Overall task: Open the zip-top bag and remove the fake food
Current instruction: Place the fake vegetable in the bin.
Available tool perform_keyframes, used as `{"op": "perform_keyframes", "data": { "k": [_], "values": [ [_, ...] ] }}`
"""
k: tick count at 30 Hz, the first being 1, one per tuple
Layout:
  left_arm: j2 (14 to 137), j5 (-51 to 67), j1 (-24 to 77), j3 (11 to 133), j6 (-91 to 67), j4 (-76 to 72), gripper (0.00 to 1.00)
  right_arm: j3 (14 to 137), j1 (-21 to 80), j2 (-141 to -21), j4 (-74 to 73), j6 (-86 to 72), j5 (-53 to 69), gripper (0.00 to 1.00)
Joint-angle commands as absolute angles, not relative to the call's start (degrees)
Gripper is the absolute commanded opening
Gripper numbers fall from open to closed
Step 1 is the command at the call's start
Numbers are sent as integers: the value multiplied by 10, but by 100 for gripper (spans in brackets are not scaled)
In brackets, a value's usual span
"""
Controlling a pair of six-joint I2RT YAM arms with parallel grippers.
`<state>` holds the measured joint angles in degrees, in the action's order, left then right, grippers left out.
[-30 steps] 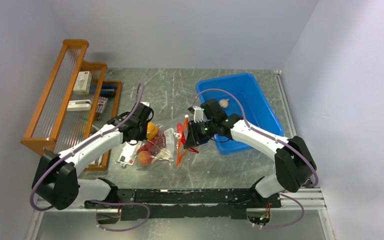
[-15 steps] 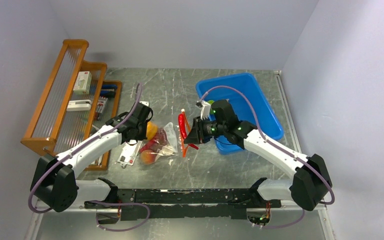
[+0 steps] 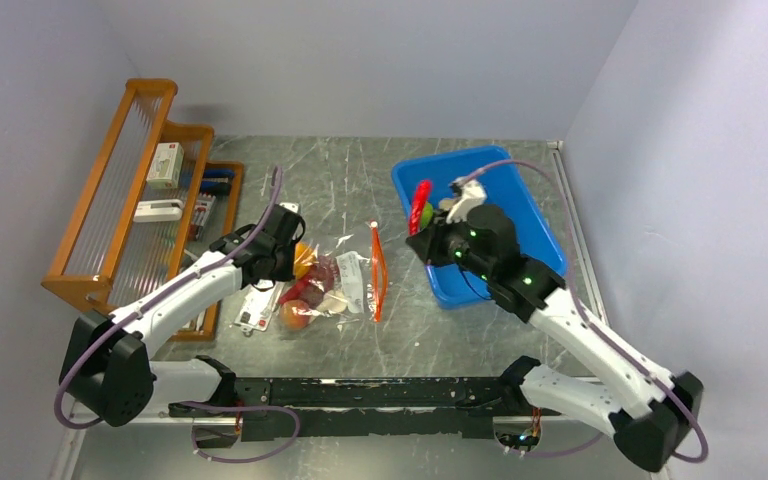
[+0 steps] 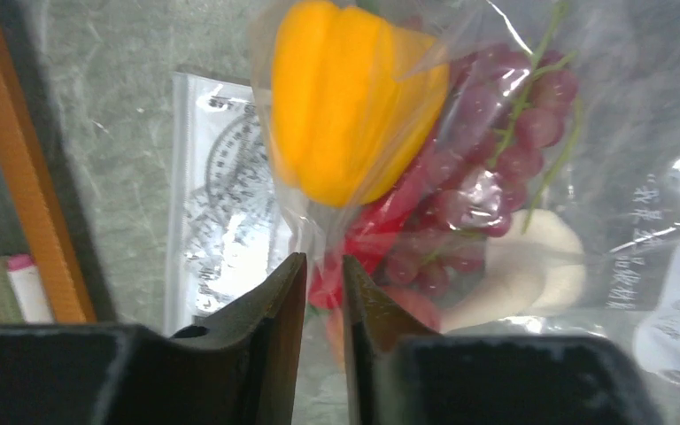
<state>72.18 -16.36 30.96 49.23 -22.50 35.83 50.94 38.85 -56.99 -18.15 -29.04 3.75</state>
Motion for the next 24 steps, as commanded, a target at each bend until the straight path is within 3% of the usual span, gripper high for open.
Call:
{"op": "perform_keyframes", "data": {
  "k": [1, 5, 8, 13, 17, 24],
  "values": [
    [695, -141, 311, 497, -235, 357, 44, 498, 385, -501, -177, -323, -201, 12],
    [668, -176, 310, 497, -245, 363, 68, 488, 383, -476, -175, -302, -258, 12],
    [643, -217, 310, 499, -259, 376, 79, 504, 375, -500, -214, -283, -293, 12],
    [593, -259, 310, 496, -274, 379, 87, 524, 324, -560, -255, -230, -237, 11],
    [554, -283, 310, 487, -279, 369, 95, 522, 226, -618, -268, -209, -92, 11],
    [518, -296, 310, 486, -285, 367, 97, 507, 95, -734, -230, -198, 143, 13]
  ]
}}
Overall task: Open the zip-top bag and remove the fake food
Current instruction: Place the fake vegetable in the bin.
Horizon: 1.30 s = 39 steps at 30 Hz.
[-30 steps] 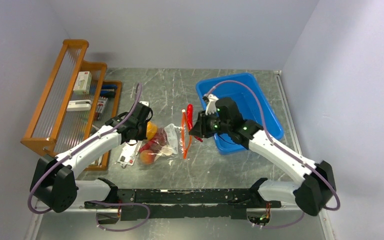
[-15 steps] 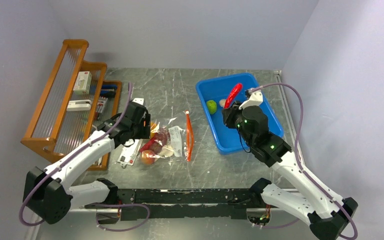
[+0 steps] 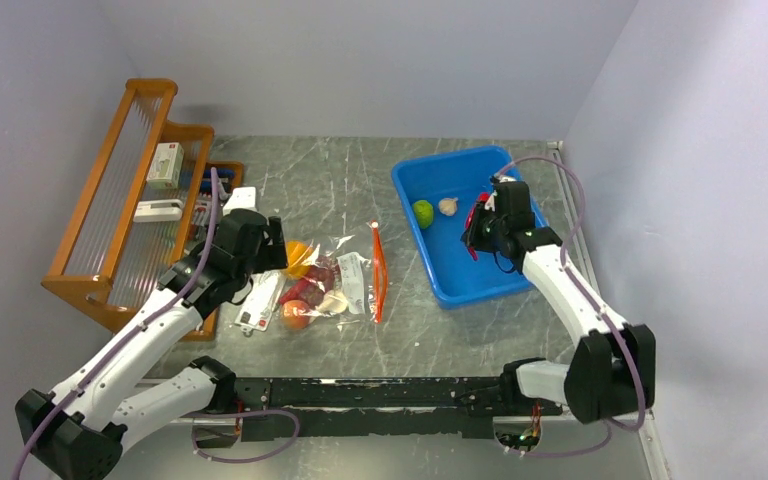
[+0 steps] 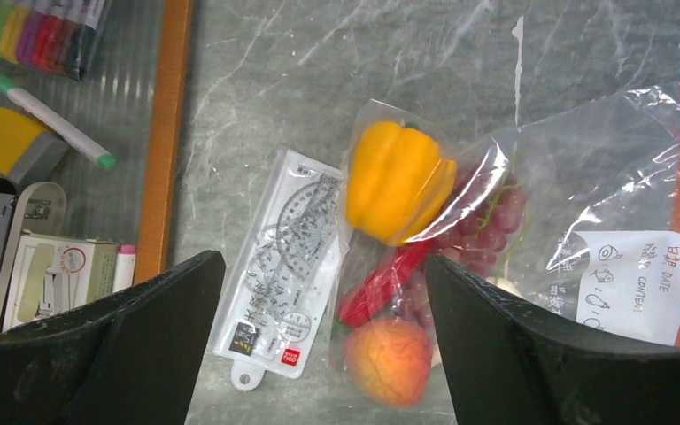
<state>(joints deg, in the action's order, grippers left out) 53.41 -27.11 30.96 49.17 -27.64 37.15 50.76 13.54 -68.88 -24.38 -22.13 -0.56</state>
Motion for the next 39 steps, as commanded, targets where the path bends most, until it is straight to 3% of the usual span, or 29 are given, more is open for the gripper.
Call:
{"op": "perform_keyframes", "data": {
  "k": [1, 14, 20, 23, 27, 39],
  "values": [
    [514, -292, 310, 482, -284, 363, 97, 518, 85, -752, -233, -183, 152, 14],
    [523, -286, 310, 488, -272, 363, 98, 686, 62, -979, -318, -61, -60, 19],
    [510, -283, 310, 485, -267, 357, 98, 740, 62, -1052, -351, -10, -44, 26],
    [500, -308, 310, 496, -276, 372, 98, 721, 62, -1052, -342, -2, 2, 32],
    [449, -342, 310, 482, -285, 367, 99, 703, 61, -1049, -334, -20, -128, 49],
    [390, -383, 310, 480, -313, 379, 100, 648, 62, -895, -261, -63, -197, 47]
  ]
}}
